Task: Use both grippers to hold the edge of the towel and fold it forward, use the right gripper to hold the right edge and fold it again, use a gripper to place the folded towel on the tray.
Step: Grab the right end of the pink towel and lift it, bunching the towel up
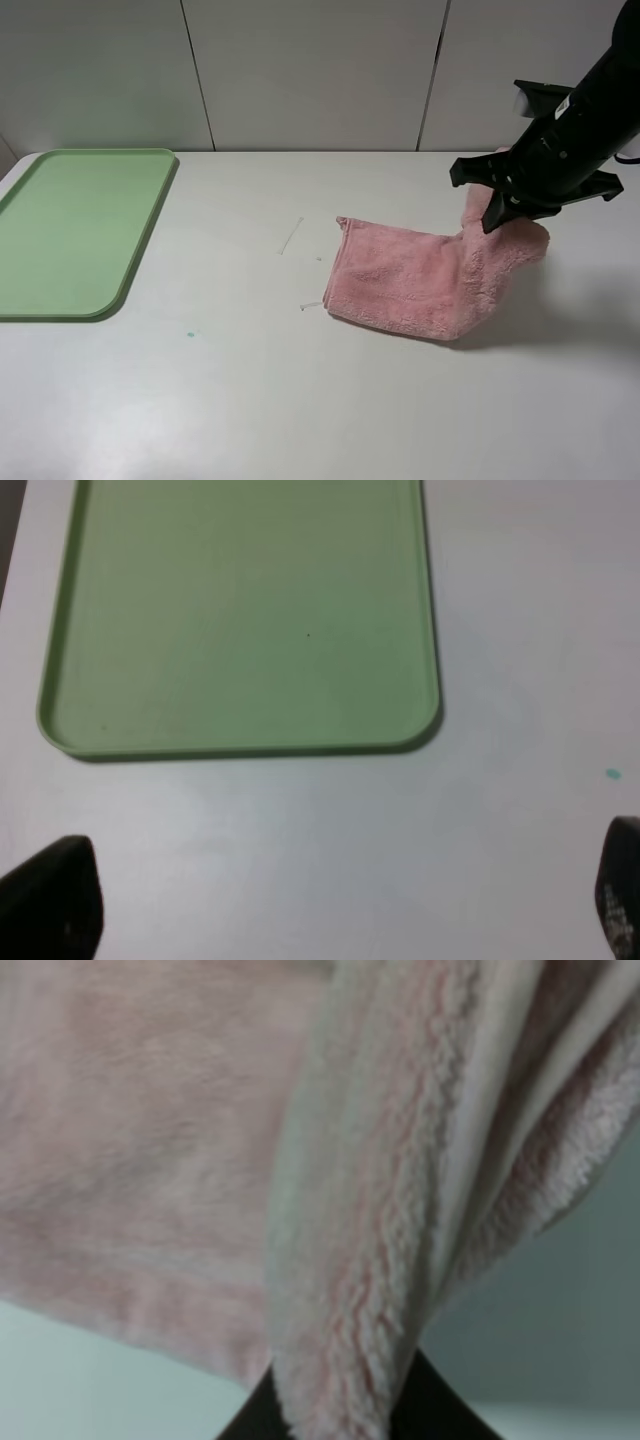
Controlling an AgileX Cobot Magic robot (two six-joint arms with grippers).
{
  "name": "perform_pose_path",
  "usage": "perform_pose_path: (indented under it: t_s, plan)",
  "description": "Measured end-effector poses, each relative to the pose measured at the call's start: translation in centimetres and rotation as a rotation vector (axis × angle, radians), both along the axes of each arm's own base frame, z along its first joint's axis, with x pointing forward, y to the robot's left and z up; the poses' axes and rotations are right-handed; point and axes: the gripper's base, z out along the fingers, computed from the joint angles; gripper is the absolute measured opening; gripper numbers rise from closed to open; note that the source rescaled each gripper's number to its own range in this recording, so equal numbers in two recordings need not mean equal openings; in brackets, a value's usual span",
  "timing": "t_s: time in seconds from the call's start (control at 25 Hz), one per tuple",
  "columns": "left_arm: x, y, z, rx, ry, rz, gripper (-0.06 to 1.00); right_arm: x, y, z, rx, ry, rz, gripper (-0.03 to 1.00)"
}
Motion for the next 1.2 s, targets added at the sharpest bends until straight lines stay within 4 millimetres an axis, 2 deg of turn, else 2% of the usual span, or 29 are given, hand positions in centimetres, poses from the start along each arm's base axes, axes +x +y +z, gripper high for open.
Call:
perform_pose_path:
  t_s: [0.24, 0.56, 0.92, 1.2]
  plan:
    - [0.0, 0.0, 0.0, 0.001, 0.0, -0.001, 0.99, -0.3, 2.6, -0.4, 0.048, -0.014, 0.035, 0.05]
    - [0.0, 0.0, 0.0, 0.001, 0.0, -0.001, 0.99, -0.2, 5.6, -2.5, 0.087, -0.004, 0.07, 0.05]
    - [0.0, 0.0, 0.0, 0.001, 0.0, 0.0, 0.99, -0.1, 7.7, -4.0, 0.125, -0.014, 0.078, 0.05]
    - [0.0, 0.0, 0.0, 0.001, 0.0, 0.0, 0.99, 0.4, 8.2, -5.4, 0.131, -0.013, 0.064, 0.05]
